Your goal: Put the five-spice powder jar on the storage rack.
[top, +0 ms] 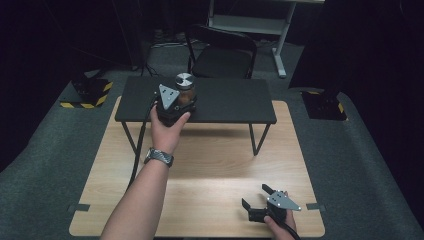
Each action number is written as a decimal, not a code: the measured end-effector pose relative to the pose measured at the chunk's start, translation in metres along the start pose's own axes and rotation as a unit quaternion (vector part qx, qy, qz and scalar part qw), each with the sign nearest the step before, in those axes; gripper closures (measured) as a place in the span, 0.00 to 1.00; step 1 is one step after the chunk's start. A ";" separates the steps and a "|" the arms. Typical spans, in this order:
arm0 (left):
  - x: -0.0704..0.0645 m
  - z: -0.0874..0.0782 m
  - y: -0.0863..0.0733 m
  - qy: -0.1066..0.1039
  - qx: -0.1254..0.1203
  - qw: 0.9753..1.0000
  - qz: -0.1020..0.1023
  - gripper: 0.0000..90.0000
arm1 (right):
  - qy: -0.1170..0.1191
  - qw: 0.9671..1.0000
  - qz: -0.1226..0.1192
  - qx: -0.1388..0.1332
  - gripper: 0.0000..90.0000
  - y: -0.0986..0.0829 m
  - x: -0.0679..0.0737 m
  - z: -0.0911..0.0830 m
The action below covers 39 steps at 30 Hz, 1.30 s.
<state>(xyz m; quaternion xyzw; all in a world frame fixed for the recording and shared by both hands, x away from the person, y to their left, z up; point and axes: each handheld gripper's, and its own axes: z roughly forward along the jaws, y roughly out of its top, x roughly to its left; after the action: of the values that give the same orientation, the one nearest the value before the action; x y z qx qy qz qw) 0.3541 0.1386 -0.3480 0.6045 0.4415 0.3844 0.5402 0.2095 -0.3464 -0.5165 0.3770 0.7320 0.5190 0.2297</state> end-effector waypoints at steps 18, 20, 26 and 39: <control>0.000 -0.025 0.006 -0.033 -0.020 0.999 -0.003 0.01 | 0.001 1.000 0.001 0.001 0.01 0.000 0.000 0.000; -0.001 -0.031 0.004 -0.037 -0.022 0.999 0.001 0.01 | 0.001 1.000 0.002 0.001 0.01 0.000 0.000 0.000; -0.002 -0.056 -0.009 -0.036 -0.034 0.999 0.009 0.01 | -0.002 1.000 0.002 0.001 0.01 0.001 0.001 0.000; 0.016 -0.102 -0.042 -0.062 -0.055 0.996 0.017 0.01 | -0.005 1.000 0.003 0.003 0.01 0.001 0.002 0.000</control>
<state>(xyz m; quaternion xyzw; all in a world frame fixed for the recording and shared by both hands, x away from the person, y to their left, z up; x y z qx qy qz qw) 0.2578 0.1873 -0.3773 0.6041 0.3751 0.3791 0.5922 0.2091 -0.3446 -0.5156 0.3822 0.7313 0.5158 0.2305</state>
